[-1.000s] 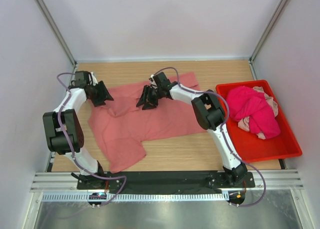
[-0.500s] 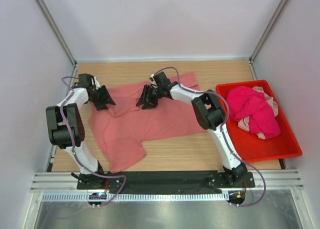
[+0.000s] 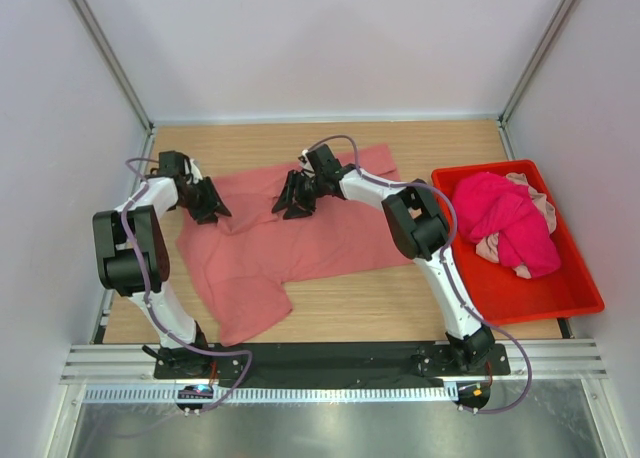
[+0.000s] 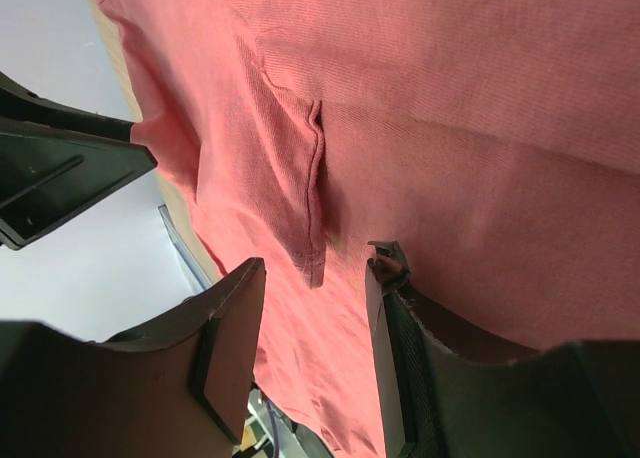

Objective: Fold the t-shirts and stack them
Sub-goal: Fold the tshirt

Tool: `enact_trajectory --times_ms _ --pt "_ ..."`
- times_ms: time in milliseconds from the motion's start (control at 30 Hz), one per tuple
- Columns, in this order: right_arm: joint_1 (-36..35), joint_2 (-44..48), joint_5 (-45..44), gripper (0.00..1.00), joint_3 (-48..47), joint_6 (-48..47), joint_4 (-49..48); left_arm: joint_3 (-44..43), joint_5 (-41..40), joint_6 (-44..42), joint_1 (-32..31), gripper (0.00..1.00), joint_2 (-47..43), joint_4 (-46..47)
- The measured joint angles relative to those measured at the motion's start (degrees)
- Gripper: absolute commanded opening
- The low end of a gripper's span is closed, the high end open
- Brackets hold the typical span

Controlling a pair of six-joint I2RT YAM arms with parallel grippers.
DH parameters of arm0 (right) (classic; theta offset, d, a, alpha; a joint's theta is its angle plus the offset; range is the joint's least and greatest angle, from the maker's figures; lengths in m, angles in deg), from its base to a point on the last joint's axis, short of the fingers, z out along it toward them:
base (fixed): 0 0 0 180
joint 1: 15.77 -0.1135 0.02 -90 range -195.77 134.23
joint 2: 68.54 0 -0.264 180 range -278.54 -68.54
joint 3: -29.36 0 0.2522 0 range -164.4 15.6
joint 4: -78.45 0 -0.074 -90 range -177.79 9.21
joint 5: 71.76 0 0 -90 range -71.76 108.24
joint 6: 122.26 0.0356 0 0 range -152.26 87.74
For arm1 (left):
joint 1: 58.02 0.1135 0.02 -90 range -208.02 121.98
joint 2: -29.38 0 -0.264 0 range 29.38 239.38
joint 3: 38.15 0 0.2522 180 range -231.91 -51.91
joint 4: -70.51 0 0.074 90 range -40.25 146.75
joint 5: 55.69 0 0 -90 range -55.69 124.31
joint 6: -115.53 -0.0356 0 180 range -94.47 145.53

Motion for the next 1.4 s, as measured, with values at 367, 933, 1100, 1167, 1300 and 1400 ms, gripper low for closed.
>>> enact_trajectory --times_ms 367,933,1100,1167,1300,1400 --pt "0.0 -0.3 0.1 0.44 0.0 0.4 -0.1 0.1 -3.0 1.1 0.0 0.27 0.0 -5.0" --pt "-1.6 -1.1 2.0 0.01 0.0 3.8 -1.4 -2.1 -4.2 3.5 1.1 0.06 0.0 -13.0" --pt "-1.7 -1.1 3.1 0.01 0.0 8.5 -3.2 -2.1 -4.0 4.8 2.9 0.05 0.0 -14.1" --pt "-1.5 -1.0 3.4 0.01 0.5 10.4 -4.0 -2.1 -4.0 5.6 3.8 0.06 0.0 -14.3" --pt "-0.7 0.0 4.0 0.01 2.8 12.9 -4.5 -2.1 -3.8 6.1 4.7 0.05 0.0 -14.6" --pt "0.3 0.5 4.1 0.01 3.4 13.0 -4.0 -2.1 -3.7 6.6 4.7 0.04 0.1 -14.6"
